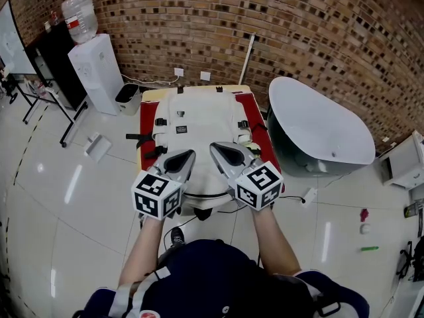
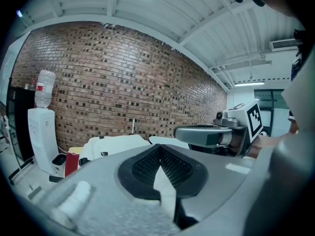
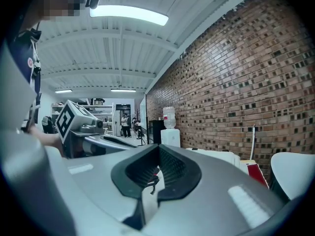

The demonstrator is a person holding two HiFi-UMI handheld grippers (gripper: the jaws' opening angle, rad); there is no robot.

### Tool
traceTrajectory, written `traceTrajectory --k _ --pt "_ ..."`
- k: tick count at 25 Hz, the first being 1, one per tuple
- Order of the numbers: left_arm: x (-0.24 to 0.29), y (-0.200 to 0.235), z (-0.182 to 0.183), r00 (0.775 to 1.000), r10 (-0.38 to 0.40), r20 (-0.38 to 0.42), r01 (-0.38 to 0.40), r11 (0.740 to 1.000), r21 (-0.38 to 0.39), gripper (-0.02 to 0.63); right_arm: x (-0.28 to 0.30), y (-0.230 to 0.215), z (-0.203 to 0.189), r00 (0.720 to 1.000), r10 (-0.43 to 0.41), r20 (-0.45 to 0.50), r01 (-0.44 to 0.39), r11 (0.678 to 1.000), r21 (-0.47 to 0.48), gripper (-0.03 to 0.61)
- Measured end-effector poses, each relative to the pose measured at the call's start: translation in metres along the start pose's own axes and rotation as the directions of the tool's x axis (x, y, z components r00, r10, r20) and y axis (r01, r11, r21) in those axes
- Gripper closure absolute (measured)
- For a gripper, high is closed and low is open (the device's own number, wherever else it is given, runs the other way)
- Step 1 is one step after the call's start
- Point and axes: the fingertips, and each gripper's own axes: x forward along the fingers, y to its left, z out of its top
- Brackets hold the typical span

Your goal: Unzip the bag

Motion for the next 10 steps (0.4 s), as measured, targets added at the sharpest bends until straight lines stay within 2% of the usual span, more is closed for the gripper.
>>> traceTrajectory --k 10 --pt "0.003 0.0006 -0.0025 1.0 -0.002 0.006 0.002 1.0 -0.003 0.612 0.0002 -0.0034 -0.0004 1.0 0.0 0.004 0.0 1.0 -0.013 0.574"
